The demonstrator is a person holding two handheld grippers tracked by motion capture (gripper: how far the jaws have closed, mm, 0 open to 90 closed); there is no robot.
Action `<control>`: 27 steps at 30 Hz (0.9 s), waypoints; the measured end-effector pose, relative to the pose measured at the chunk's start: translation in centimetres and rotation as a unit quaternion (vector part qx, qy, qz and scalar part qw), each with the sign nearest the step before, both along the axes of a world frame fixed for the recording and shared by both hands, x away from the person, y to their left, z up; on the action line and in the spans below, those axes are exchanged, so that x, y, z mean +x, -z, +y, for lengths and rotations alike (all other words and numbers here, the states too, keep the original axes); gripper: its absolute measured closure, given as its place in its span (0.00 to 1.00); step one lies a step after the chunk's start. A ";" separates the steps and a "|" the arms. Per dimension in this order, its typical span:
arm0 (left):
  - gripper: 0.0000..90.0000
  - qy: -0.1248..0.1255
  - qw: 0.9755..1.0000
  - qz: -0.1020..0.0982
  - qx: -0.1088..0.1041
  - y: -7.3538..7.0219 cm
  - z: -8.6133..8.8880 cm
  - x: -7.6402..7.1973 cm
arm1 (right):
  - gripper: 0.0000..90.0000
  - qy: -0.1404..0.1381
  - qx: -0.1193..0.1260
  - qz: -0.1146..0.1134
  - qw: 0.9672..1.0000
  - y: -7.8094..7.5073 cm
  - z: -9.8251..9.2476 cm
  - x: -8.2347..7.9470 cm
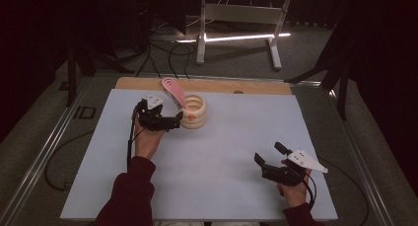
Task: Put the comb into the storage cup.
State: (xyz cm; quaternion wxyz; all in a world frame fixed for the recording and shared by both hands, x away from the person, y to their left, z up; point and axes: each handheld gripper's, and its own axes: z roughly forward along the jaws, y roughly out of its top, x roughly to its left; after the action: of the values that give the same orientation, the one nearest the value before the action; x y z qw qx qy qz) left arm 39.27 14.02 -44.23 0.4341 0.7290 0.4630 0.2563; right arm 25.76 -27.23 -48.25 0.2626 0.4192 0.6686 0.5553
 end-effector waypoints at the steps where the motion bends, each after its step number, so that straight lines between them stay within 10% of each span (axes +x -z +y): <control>1: 0.00 0.005 1.000 -0.001 0.003 0.1 0.2 -0.4 | 0.10 0.000 0.000 0.000 1.000 0.0 0.0 0.0; 27: 0.00 0.042 0.999 -0.010 0.020 0.7 3.5 -4.6 | 0.10 0.002 -0.004 0.006 1.000 0.1 -0.2 0.2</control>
State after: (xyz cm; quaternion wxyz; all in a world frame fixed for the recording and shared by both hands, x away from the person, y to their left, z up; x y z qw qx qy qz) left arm 34.67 17.48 -44.94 0.4342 0.7541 0.4223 0.2541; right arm 25.99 -27.40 -48.37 0.2614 0.4227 0.6716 0.5495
